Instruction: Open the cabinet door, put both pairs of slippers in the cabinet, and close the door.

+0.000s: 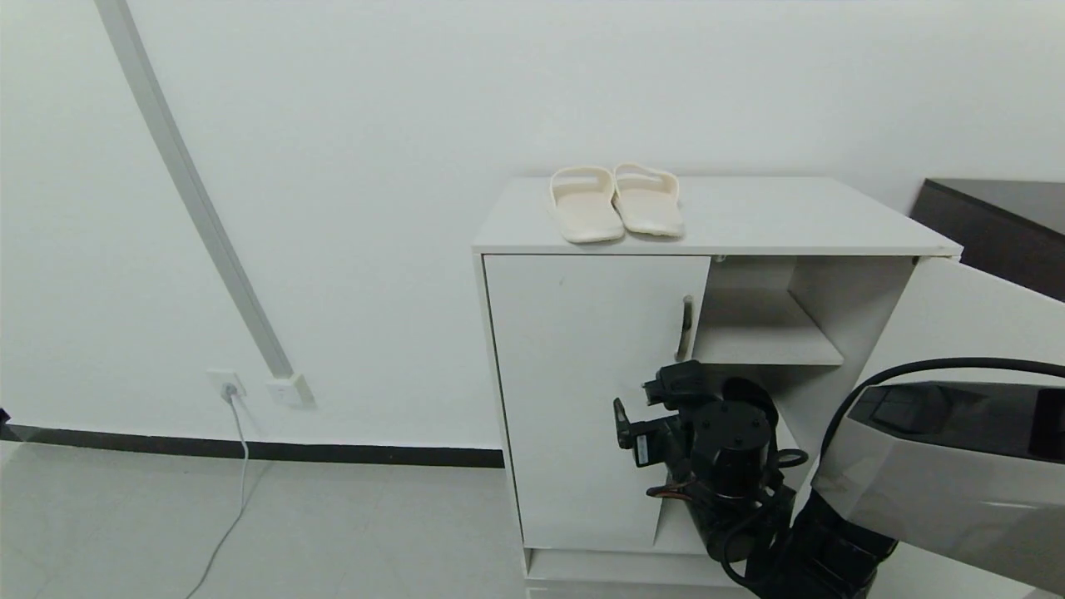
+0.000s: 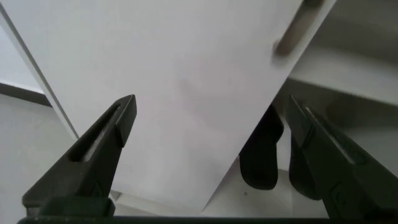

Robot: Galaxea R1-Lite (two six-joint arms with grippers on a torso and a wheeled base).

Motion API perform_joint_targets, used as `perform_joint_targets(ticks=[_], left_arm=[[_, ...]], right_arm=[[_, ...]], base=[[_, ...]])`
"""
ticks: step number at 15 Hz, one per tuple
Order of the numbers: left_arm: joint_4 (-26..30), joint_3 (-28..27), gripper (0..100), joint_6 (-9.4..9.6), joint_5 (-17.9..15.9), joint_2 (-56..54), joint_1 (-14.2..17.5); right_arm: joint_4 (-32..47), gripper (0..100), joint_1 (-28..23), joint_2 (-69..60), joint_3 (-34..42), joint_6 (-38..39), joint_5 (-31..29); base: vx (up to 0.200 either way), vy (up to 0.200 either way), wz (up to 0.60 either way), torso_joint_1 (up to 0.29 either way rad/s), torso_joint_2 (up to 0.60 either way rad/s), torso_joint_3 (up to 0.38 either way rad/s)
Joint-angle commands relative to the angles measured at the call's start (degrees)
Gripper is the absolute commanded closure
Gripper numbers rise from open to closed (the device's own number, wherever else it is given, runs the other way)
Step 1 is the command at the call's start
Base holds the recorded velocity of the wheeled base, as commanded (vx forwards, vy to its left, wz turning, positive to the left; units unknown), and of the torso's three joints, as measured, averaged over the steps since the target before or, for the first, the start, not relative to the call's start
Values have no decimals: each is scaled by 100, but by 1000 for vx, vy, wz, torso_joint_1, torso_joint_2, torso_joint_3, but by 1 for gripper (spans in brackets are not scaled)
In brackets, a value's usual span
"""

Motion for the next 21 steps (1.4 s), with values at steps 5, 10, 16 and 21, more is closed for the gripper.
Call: perform_joint_targets(ticks=[5,10,16,21], left_arm=[[0,0,100,9,1,7,0],[0,0,100,9,1,7,0],[0,0,100,0,1,7,0],[0,0,100,0,1,7,0]], right_arm=[[-10,0,-5,15,10,0,0],[-10,0,-5,6,10,0,0],[-1,0,-31,-143,-16,-88,-9],[43,0,-57,-196,-78,-132,0]], base=[[0,0,0,183,-490,-312],[0,0,0,211,-523,-312],[0,0,0,246,-574,-325],[0,0,0,228,-500,-275]])
